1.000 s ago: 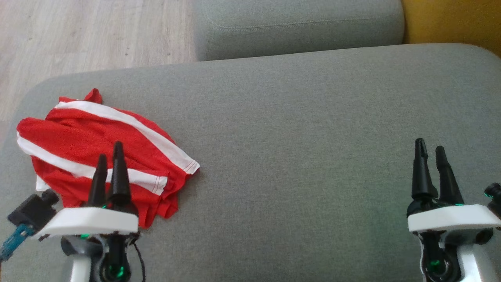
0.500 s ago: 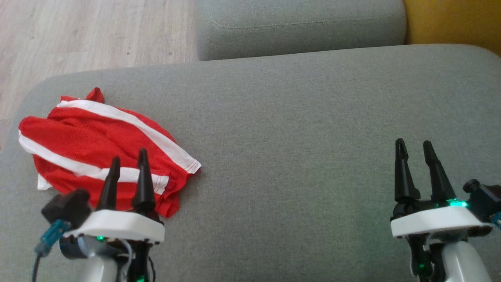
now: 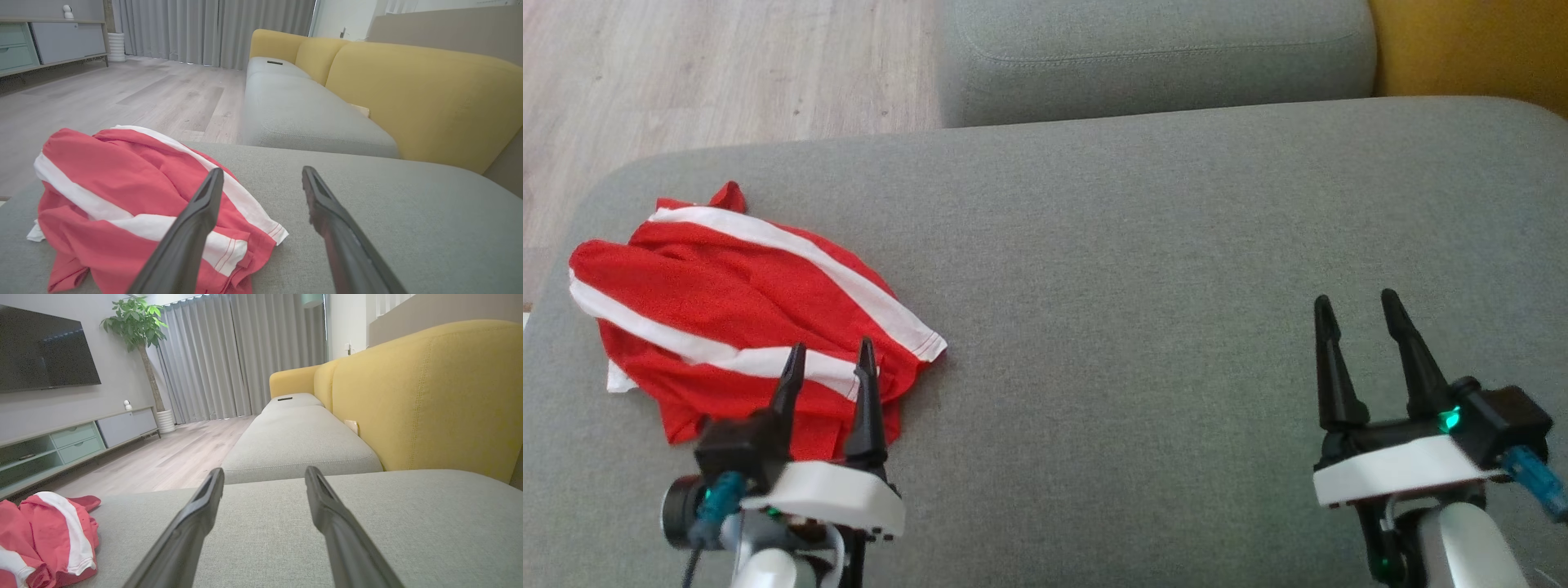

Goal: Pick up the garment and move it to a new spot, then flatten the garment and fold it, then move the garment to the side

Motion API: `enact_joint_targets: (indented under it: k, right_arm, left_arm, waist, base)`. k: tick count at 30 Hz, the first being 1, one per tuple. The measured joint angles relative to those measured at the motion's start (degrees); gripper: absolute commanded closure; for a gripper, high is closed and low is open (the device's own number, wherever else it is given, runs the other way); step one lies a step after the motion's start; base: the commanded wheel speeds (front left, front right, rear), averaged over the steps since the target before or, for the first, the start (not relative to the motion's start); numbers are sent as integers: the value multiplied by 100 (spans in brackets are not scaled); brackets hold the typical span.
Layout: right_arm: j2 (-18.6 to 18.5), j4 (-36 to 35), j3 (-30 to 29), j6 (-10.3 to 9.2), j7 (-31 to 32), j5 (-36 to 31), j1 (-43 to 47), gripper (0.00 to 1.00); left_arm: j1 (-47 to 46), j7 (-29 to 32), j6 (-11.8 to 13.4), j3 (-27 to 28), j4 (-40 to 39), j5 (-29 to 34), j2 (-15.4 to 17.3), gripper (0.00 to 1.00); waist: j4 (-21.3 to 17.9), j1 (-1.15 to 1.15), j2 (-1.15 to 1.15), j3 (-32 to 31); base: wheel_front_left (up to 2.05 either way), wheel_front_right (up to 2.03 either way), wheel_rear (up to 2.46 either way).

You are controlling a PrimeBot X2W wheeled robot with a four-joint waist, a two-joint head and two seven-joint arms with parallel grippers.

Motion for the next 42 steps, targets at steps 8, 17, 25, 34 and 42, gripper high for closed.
enact_joint_targets:
  k: [8, 17, 25, 34, 42]
  right_arm:
    - [0, -19, 92, 0, -118, -438, 3, 0]
    - [-2, -68, 66, 0, -287, -96, 10, 0]
    - [-4, 170, 68, 0, -405, 49, 19, 0]
    - [-4, 541, 167, 0, -512, 132, 19, 0]
    - [-5, 686, 213, 0, -512, 620, 19, 0]
  left_arm:
    - [-22, -98, 240, -324, 60, 383, 111, 0]
    - [12, -282, -249, 23, -94, 359, -226, 0]
    - [277, -413, -1089, 667, 5, 549, -619, 0]
    - [348, -483, -1537, 942, 495, 515, -742, 0]
    - [373, -483, -1638, 1004, 570, -75, -745, 0]
  waist:
    - [3, 0, 0, -1]
    - [50, 0, 0, 2]
    - [56, 0, 0, -12]
    - [42, 0, 0, -28]
    - [27, 0, 0, -37]
  base:
    - [0, 0, 0]
    - [0, 0, 0]
    - [0, 0, 0]
    - [0, 0, 0]
    - [0, 0, 0]
